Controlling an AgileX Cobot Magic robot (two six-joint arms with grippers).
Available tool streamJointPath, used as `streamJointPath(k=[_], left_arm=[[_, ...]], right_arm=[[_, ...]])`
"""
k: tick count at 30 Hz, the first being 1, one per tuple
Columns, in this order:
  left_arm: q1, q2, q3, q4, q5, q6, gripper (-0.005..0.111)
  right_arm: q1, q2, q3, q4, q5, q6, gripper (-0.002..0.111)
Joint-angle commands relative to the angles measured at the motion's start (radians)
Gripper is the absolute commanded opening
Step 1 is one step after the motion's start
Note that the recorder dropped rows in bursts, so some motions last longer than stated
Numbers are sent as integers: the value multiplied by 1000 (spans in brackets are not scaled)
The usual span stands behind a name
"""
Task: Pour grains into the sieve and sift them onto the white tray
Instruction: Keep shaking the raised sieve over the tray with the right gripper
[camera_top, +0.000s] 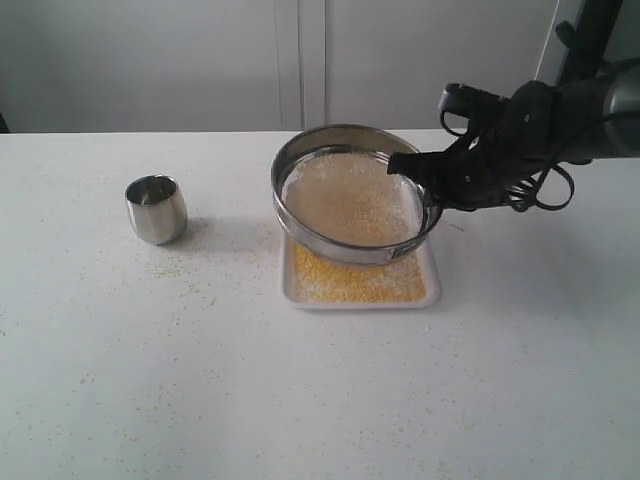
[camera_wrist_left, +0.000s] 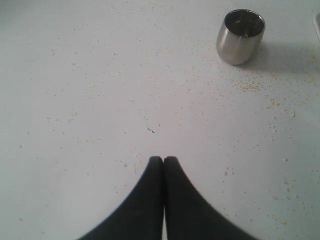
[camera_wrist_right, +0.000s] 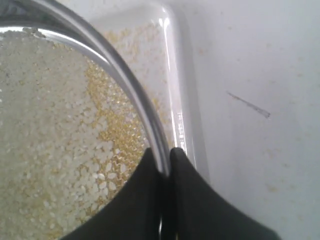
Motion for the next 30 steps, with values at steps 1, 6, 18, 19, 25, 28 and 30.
streamJointPath(k=[1, 6, 18, 19, 25, 28, 30], left_arm=[[0, -6, 3, 3, 6, 3, 0], [0, -6, 3, 3, 6, 3, 0], [0, -6, 3, 3, 6, 3, 0], [0, -6, 3, 3, 6, 3, 0], [0, -6, 3, 3, 6, 3, 0], [0, -6, 3, 3, 6, 3, 0], [0, -6, 3, 3, 6, 3, 0]], right_arm=[[-8, -41, -5, 29, 155, -17, 0], [-8, -23, -3, 59, 91, -1, 0], [-8, -24, 18, 36, 75, -22, 0], [-8, -17, 18, 36, -13, -22, 0], [-8, -56, 18, 35, 123, -24, 0], [-8, -65, 18, 29, 71, -24, 0], [-8, -44, 18, 29, -126, -24, 0]])
